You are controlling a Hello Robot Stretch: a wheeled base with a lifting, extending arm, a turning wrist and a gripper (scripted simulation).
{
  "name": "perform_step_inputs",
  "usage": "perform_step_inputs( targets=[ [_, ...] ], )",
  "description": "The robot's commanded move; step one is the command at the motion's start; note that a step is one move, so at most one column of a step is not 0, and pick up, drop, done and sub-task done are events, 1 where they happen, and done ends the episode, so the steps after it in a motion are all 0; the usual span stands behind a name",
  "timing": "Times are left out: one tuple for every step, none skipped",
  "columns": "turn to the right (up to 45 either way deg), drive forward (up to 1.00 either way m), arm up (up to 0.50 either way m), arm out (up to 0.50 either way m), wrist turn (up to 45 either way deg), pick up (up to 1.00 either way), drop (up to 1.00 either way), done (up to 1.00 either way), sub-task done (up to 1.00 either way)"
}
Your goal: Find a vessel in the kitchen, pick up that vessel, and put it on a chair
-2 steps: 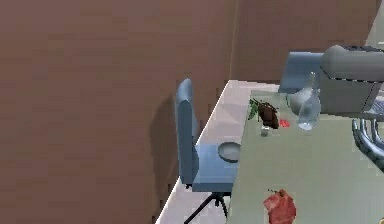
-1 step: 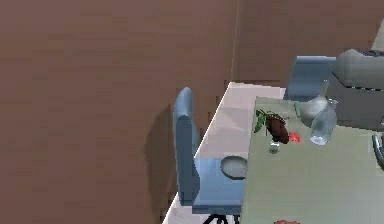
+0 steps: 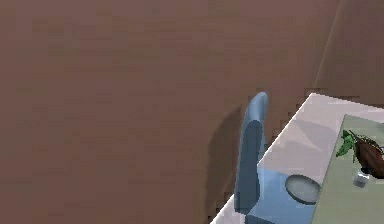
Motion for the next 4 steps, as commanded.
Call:
perform_step_inputs(
  targets=[
    [0.0, 0.00, 0.50, 0.00, 0.0, 0.00, 0.00, 0.00, 0.00],
    [0.0, 0.00, 0.34, 0.00, 0.0, 0.00, 0.00, 0.00, 0.00],
    [0.0, 0.00, 0.00, 0.28, 0.0, 0.00, 0.00, 0.00, 0.00],
    [0.0, 0.00, 0.00, 0.00, 45.0, 0.00, 0.00, 0.00, 0.00]
  ],
)
